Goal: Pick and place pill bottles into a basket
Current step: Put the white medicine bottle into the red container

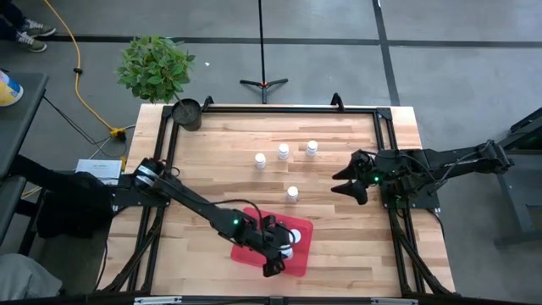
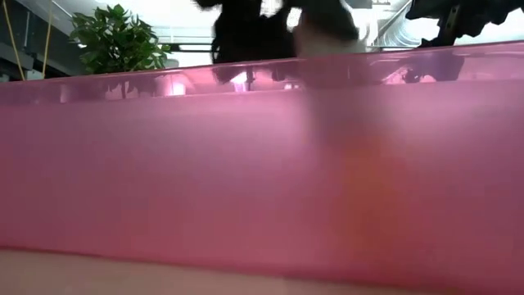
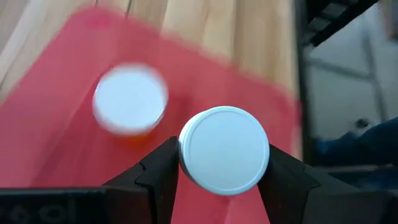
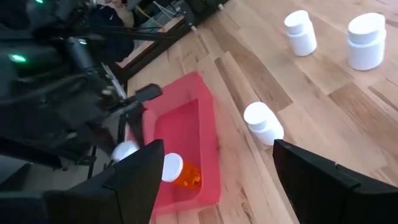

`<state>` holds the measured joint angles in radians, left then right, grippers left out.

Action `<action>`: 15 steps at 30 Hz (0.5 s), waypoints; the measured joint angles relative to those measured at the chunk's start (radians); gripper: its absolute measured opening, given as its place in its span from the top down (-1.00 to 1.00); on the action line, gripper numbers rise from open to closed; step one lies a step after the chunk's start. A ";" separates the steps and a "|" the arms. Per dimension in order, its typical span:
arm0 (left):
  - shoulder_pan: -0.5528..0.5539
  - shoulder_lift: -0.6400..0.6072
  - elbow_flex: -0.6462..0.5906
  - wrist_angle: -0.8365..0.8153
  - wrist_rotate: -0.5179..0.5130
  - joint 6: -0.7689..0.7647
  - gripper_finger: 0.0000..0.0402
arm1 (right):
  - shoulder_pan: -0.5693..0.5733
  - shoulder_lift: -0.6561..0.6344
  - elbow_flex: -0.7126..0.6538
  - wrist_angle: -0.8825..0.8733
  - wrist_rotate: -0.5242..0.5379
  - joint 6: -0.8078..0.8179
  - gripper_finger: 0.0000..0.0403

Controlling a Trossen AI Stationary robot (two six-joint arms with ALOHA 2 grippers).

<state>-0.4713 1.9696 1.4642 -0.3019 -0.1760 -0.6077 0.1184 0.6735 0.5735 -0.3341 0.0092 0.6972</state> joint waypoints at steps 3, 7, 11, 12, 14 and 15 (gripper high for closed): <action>0.000 0.021 0.002 0.019 0.000 -0.017 -0.08 | 0.000 0.000 0.001 0.003 -0.001 -0.009 -0.45; 0.000 0.038 0.003 0.014 0.005 -0.033 -0.08 | 0.000 0.000 0.001 0.003 -0.002 -0.027 -0.45; 0.005 0.060 0.003 0.022 0.003 -0.034 -0.08 | 0.000 0.000 0.001 0.003 -0.004 -0.047 -0.45; 0.007 0.062 0.002 0.010 0.006 -0.034 -0.08 | 0.000 0.000 0.001 0.003 -0.004 -0.049 -0.45; 0.008 0.068 0.000 0.009 0.022 -0.034 -0.08 | 0.000 0.000 0.001 0.003 -0.004 -0.052 -0.45; 0.015 0.075 0.001 0.023 0.022 -0.035 -0.08 | 0.000 0.000 0.001 0.003 -0.004 -0.053 -0.45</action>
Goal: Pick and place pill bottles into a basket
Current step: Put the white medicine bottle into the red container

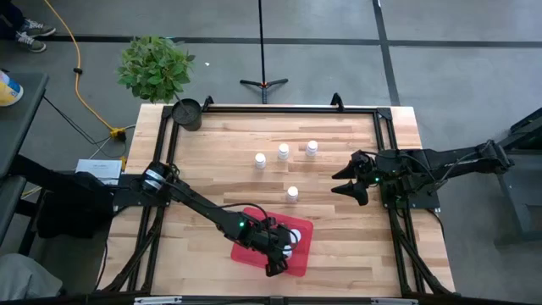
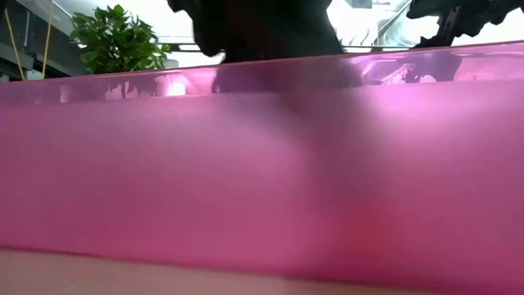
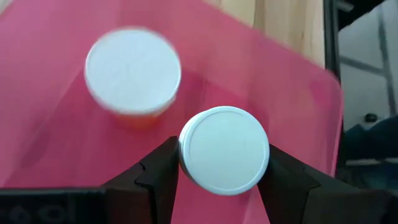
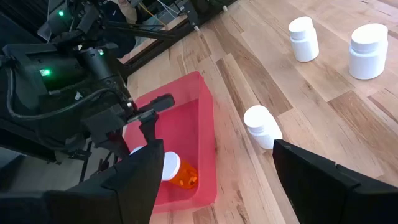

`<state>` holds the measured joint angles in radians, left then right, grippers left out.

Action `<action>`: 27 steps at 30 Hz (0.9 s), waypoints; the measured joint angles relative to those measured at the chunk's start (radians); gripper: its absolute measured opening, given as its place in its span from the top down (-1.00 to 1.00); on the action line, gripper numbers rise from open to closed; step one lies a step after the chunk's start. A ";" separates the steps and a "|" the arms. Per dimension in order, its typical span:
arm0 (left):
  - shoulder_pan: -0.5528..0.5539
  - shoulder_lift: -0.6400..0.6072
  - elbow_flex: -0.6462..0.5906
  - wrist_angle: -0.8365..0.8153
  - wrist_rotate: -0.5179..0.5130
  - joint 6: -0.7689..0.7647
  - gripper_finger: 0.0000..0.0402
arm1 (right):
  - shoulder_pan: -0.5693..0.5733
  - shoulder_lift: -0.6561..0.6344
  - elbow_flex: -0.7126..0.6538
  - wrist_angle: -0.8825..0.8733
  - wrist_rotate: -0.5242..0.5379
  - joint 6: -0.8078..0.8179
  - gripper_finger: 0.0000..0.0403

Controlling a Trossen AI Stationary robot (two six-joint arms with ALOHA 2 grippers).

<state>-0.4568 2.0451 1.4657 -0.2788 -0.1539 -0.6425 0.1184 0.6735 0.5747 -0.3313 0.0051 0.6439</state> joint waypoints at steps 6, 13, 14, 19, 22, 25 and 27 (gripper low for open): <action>0.010 0.004 -0.001 -0.002 0.025 0.003 -0.08 | 0.000 0.000 0.000 0.000 0.001 -0.017 -0.45; 0.019 0.004 -0.001 -0.011 0.049 0.011 -0.08 | 0.000 0.000 0.000 0.000 -0.001 -0.017 -0.45; 0.019 0.004 -0.001 -0.010 0.059 0.011 -0.08 | 0.000 0.000 0.000 0.000 -0.001 -0.017 -0.45; 0.018 0.004 -0.001 -0.008 0.070 0.013 -0.09 | 0.000 0.000 0.000 0.000 -0.001 -0.017 -0.45; 0.018 0.004 -0.001 -0.007 0.081 0.013 -0.09 | 0.000 0.000 0.000 0.000 -0.001 -0.019 -0.45; 0.019 0.004 -0.001 -0.007 0.093 0.013 -0.09 | 0.000 0.000 0.000 0.000 -0.001 -0.020 -0.45; 0.018 0.004 -0.001 -0.007 0.088 0.013 -0.10 | 0.000 0.000 0.000 0.000 -0.001 -0.020 -0.45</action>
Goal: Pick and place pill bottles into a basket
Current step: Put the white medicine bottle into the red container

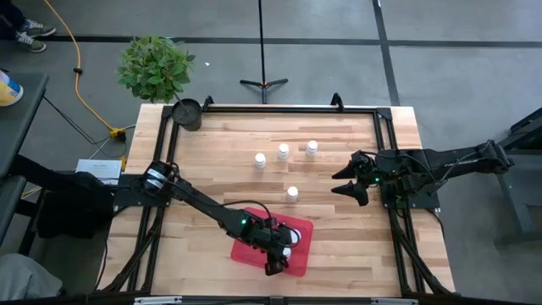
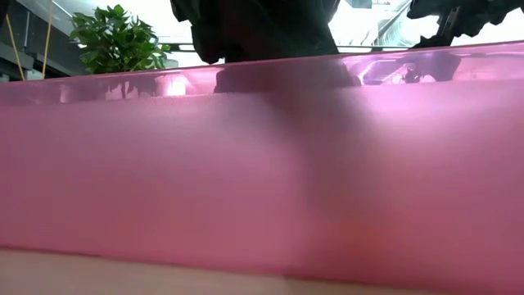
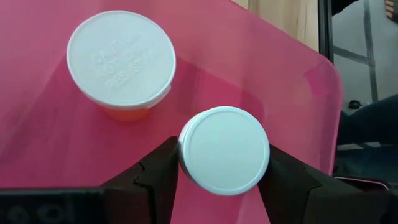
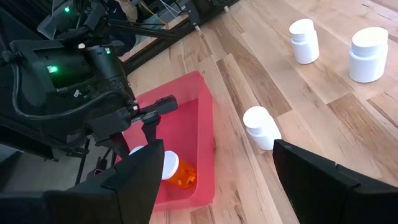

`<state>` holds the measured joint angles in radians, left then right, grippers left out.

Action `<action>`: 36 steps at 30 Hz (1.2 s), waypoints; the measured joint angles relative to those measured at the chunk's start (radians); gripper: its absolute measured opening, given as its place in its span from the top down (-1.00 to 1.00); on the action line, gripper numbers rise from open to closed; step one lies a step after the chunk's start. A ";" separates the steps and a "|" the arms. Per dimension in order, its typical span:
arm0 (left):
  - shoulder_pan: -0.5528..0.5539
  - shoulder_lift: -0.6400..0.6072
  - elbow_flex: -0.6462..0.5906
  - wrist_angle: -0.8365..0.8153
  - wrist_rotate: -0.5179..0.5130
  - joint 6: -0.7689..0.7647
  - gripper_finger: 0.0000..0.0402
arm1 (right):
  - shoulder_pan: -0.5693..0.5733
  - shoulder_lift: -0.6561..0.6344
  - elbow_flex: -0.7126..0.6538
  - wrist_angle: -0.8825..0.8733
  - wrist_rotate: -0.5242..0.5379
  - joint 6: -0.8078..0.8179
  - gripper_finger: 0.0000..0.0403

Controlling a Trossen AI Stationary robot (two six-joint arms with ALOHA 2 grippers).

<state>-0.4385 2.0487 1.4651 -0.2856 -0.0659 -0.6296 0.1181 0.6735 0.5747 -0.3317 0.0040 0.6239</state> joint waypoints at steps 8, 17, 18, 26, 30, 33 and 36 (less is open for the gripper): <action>0.000 0.000 0.000 0.014 -0.015 0.000 -0.37 | 0.000 0.000 0.000 0.000 -0.001 0.000 -0.45; 0.000 0.000 0.000 0.033 -0.015 0.004 -0.55 | 0.000 0.000 0.000 0.000 -0.002 0.002 -0.45; 0.001 0.000 0.000 0.033 -0.015 0.013 -0.54 | 0.000 0.000 0.000 0.000 -0.005 0.002 -0.45; 0.059 -0.057 0.090 -0.041 -0.094 0.095 -0.52 | 0.000 0.000 0.000 0.000 -0.012 0.003 -0.45; 0.102 -0.092 0.186 -0.176 -0.124 0.168 -0.51 | 0.000 0.000 0.000 -0.002 -0.014 0.004 -0.45; 0.131 -0.109 0.277 -0.316 -0.127 0.227 -0.49 | 0.000 0.000 0.000 -0.006 -0.018 0.007 -0.45; 0.158 -0.115 0.366 -0.542 -0.160 0.270 -0.47 | 0.000 0.000 0.000 -0.007 -0.039 0.008 -0.45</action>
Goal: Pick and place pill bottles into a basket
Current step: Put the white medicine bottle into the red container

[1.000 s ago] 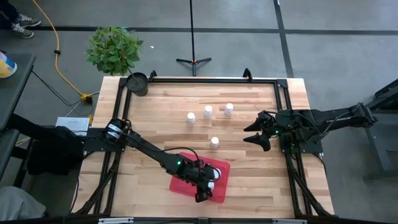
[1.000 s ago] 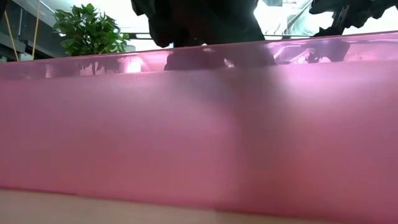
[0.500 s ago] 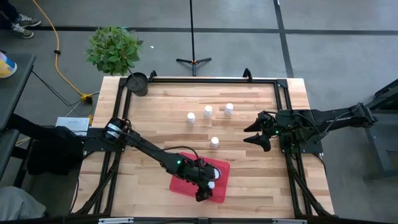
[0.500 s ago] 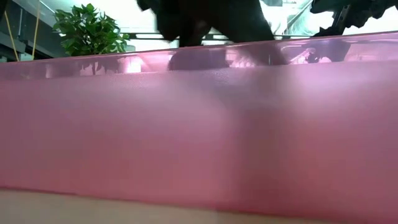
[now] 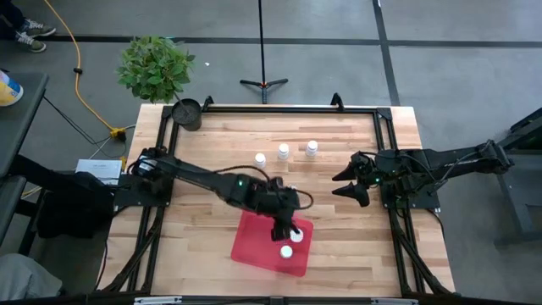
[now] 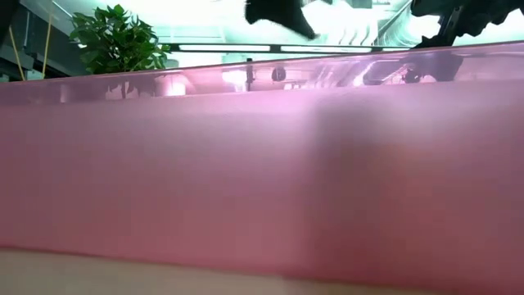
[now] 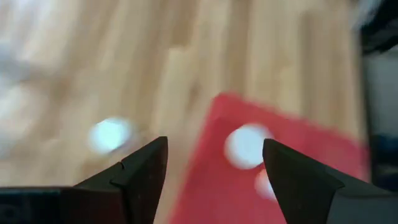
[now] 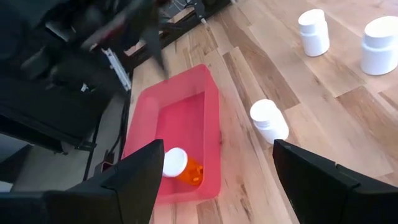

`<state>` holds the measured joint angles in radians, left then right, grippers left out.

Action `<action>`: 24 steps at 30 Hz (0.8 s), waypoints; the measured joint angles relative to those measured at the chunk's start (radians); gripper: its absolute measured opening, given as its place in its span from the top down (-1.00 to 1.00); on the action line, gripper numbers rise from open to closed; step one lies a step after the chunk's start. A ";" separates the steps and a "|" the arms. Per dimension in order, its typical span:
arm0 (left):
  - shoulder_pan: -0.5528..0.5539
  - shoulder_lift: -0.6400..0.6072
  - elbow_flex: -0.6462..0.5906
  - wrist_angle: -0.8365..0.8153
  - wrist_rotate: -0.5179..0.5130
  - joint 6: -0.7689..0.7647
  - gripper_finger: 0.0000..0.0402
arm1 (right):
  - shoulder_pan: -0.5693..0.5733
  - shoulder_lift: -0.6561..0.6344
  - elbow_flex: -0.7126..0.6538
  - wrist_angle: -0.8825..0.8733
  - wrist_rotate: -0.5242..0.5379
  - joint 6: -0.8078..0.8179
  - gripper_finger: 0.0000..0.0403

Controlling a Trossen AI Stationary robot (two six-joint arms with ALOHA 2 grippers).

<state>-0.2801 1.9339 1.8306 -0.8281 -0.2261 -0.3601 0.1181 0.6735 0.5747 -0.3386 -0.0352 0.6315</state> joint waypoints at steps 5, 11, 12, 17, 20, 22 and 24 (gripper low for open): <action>0.053 0.000 0.081 -0.407 -0.139 -0.013 -0.46 | 0.000 0.000 0.000 -0.005 -0.008 0.000 -0.45; 0.145 0.000 0.041 -0.560 -0.206 0.001 -0.46 | 0.000 0.000 0.000 -0.005 -0.009 0.000 -0.45; 0.164 0.001 0.025 -0.555 -0.203 0.015 -0.46 | 0.000 0.000 0.000 -0.005 -0.009 0.004 -0.45; 0.265 0.002 -0.050 -0.458 -0.112 0.118 -0.46 | 0.000 0.000 0.000 -0.008 -0.010 0.023 -0.45; 0.329 -0.001 -0.067 -0.407 -0.044 0.185 -0.46 | 0.000 0.000 0.000 -0.008 -0.011 0.042 -0.45; 0.375 -0.001 -0.072 -0.392 0.020 0.212 -0.46 | 0.000 0.000 0.000 -0.008 -0.016 0.052 -0.45; 0.424 -0.001 -0.073 -0.389 0.080 0.225 -0.46 | 0.000 0.000 0.000 -0.008 -0.026 0.067 -0.45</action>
<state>0.1437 1.9327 1.7580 -1.2167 -0.1462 -0.1346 0.1181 0.6738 0.5743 -0.3467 -0.0608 0.6989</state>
